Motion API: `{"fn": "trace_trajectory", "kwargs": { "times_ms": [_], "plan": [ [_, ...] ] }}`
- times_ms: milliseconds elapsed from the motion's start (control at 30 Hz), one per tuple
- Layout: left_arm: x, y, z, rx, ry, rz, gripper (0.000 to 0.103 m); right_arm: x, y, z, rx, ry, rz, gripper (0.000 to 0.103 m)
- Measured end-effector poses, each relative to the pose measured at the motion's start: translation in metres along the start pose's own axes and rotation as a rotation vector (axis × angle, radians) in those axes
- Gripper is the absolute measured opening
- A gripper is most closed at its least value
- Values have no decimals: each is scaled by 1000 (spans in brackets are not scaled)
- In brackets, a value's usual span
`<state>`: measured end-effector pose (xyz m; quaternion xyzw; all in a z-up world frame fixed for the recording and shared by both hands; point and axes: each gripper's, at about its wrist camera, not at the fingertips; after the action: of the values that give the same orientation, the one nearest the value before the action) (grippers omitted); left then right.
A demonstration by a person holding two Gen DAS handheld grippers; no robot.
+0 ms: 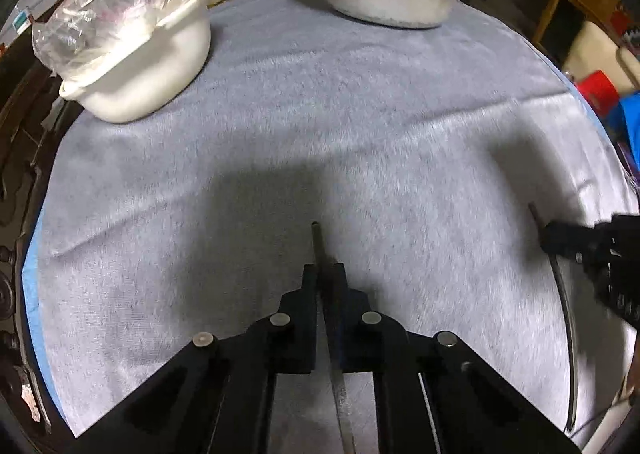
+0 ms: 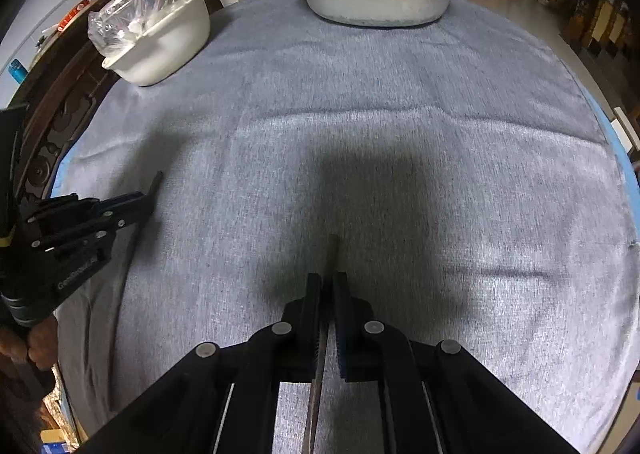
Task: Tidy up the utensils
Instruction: 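Close the right tool on one dark chopstick while the left tool grasps the other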
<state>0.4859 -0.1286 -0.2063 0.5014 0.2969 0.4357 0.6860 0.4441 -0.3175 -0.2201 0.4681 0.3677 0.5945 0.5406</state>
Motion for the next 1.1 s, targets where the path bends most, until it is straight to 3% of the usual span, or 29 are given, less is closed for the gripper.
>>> {"fn": "trace_trajectory", "kwargs": {
  "times_ms": [233,433,667,800,1100],
  "plan": [
    [13,5,-9,40,25,-68,7,3,-1,9,58,-26,-10,13],
    [24,4,-7,66,59,-95,32,9,-4,14,111,-1,-49,14],
    [22,-6,5,54,51,-79,32,24,-7,15,104,79,-105,14],
    [21,-7,6,38,38,-58,7,31,-7,13,94,109,-116,8],
    [41,19,-23,-40,123,-103,6,15,25,-15,-19,61,-40,6]
  ]
}}
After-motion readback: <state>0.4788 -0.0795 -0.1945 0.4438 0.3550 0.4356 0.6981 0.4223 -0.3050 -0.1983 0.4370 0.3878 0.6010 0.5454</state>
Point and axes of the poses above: each gripper's, at about its wrist camera, not at the fingertips, and y roughly against the way its jaws point, x to its left, z to its top, and after that the axes turned 2 degrees about x, right-handed
